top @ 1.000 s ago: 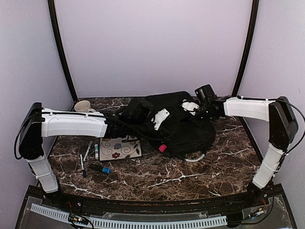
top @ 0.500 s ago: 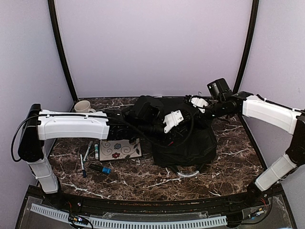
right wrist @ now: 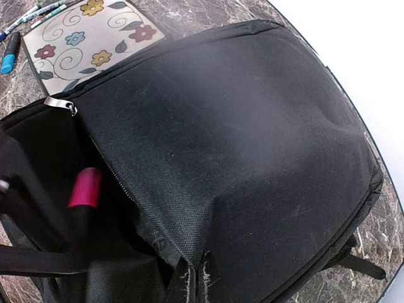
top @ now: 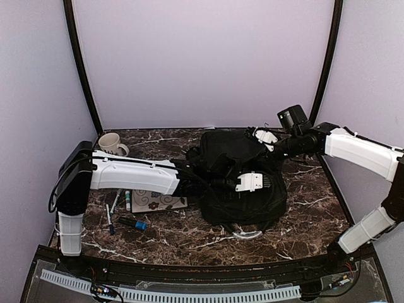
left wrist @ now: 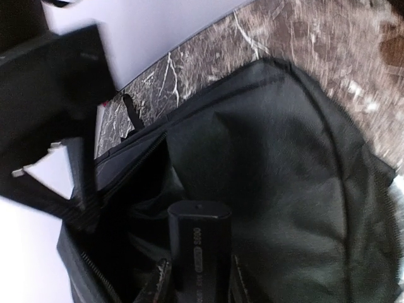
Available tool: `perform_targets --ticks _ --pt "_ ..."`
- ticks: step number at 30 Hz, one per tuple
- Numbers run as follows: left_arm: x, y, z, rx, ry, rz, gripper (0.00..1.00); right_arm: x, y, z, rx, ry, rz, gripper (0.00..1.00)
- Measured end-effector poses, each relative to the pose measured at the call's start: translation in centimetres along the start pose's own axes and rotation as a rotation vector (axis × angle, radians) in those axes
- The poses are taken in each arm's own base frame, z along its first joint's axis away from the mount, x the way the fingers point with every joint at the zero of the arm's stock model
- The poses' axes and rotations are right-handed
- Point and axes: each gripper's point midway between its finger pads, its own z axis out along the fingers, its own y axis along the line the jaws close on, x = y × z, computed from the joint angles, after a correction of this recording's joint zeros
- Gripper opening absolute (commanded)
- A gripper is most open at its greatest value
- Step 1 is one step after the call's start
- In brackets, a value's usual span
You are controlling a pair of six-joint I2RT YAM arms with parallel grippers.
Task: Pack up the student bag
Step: Place the pen in the second largest pocket of the bag.
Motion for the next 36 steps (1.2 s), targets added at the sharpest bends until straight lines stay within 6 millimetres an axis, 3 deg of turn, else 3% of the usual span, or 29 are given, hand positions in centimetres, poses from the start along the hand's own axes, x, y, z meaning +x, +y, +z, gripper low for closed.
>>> perform_targets --ticks 7,15,18,22,25,29,36 --pt "2.2 1.2 5.0 -0.133 0.093 0.236 0.10 -0.1 0.3 0.0 -0.023 -0.011 0.020 0.00" --pt "4.7 5.5 9.1 -0.290 0.167 0.306 0.12 -0.6 0.2 0.0 -0.025 -0.037 0.034 0.00" --pt "4.8 6.4 9.7 -0.328 0.180 0.325 0.15 -0.6 -0.2 0.0 -0.017 -0.041 0.039 0.00" --pt "5.1 7.7 10.5 -0.382 0.199 0.342 0.37 -0.6 -0.7 -0.1 0.002 -0.043 0.042 0.00" --pt "5.0 8.2 10.5 -0.414 0.205 0.351 0.44 -0.9 -1.3 -0.2 0.020 -0.059 0.044 0.00" --pt "5.0 8.0 10.2 -0.428 0.196 0.340 0.47 -1.2 -1.3 -0.3 0.015 -0.075 0.050 0.00" --pt "4.4 6.3 7.6 -0.380 0.172 0.264 0.54 -1.0 -0.8 -0.3 -0.029 -0.079 0.079 0.00"
